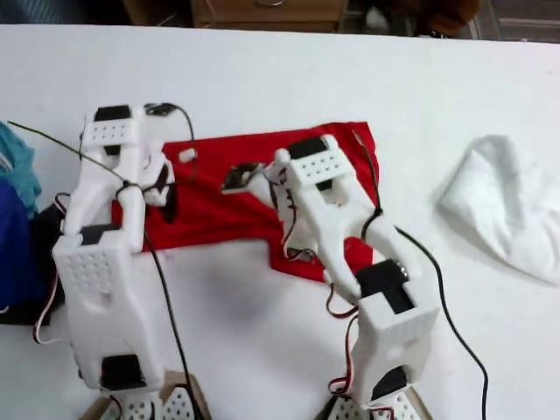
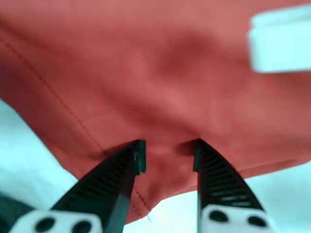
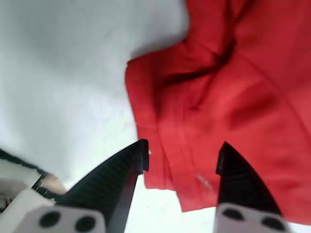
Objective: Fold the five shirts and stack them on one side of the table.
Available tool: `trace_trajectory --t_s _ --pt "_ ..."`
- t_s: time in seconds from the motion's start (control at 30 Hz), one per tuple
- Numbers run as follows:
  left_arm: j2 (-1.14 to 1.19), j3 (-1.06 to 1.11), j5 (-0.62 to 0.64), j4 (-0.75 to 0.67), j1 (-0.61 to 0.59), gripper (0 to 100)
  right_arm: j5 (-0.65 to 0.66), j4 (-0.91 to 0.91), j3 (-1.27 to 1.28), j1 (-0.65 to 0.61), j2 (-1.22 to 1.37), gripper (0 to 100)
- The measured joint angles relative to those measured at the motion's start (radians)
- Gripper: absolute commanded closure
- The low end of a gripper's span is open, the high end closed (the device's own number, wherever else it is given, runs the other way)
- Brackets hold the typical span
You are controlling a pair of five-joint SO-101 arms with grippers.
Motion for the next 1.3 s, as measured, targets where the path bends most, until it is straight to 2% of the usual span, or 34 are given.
trace_trajectory --t_s 0.4,0.63,0.7,1.0,1.2,1.3 --pt "0.000 0.000 0.000 -0.015 -0.052 82 -0.071 -0.104 0.000 -0.032 0.103 77.2" --pt "0.000 0.000 0.000 -0.015 -0.052 82 -0.075 -0.144 -0.003 -0.034 0.110 98.8" --pt "0.000 0.000 0.000 -0.015 -0.052 82 -0.075 -0.144 -0.003 -0.034 0.112 96.1" --pt "0.000 0.000 0.000 -0.015 -0.052 82 -0.075 -0.144 -0.005 -0.035 0.114 97.9" --pt "0.000 0.000 -0.038 -0.015 -0.052 82 -0.074 -0.126 -0.100 0.000 0.114 97.1" --pt "0.000 0.000 -0.038 -0.015 -0.061 82 -0.074 -0.051 -0.167 -0.005 0.115 90.9"
